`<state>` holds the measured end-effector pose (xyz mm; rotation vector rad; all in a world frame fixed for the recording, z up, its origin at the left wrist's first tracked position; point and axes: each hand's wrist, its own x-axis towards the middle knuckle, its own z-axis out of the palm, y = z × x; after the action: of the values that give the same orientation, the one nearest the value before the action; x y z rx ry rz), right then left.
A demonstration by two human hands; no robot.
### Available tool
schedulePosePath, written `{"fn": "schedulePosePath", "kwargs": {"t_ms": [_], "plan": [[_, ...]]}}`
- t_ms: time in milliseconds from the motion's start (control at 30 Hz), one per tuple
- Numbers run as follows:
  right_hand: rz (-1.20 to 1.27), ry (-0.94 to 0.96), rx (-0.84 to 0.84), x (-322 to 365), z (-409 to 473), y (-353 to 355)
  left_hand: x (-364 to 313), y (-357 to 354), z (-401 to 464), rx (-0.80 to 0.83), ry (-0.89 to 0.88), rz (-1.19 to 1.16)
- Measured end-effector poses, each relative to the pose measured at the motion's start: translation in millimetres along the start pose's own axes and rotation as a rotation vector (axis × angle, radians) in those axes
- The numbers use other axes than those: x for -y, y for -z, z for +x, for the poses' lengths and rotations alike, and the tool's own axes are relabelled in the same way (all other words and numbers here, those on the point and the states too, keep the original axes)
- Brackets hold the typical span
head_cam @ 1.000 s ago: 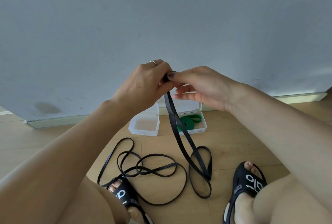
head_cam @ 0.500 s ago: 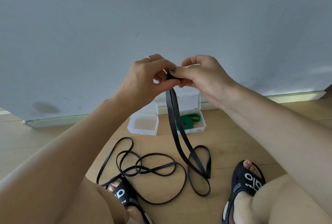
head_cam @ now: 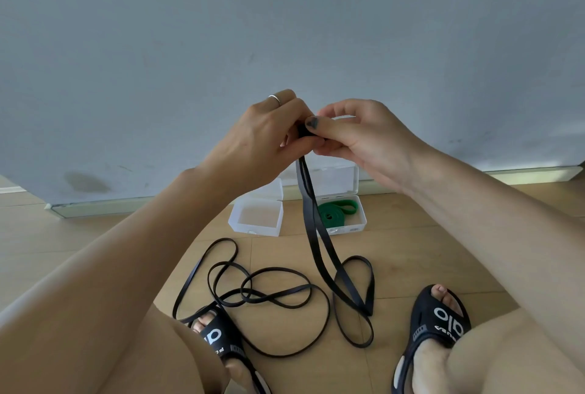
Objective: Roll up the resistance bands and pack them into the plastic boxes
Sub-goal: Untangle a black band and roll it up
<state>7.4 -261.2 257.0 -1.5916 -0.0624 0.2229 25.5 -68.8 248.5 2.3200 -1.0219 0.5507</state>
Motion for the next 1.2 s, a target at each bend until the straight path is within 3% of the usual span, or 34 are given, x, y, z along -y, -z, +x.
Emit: {"fn": "schedulePosePath", "kwargs": {"t_ms": [233,400,733,833,1033,1200], "plan": [[0.017,-0.060,-0.062,-5,-1,-8,1,-4,2,0.009,-0.034,0.089],[0.091,-0.140,-0.063,-3,2,-3,1,-6,0,-0.028,0.106,-0.006],[-0.032,-0.110,-0.021,-15,7,-5,-2,3,-1,0.097,0.186,0.017],[-0.092,-0.078,0.019,-10,6,-5,-4,9,-1,0.051,0.175,0.034],[0.382,-0.142,0.106,-6,17,-2,-15,21,-2,0.005,0.517,-0.393],[0.320,-0.218,0.392,-12,8,-29,-18,21,-4,0.029,0.592,-0.614]]}}
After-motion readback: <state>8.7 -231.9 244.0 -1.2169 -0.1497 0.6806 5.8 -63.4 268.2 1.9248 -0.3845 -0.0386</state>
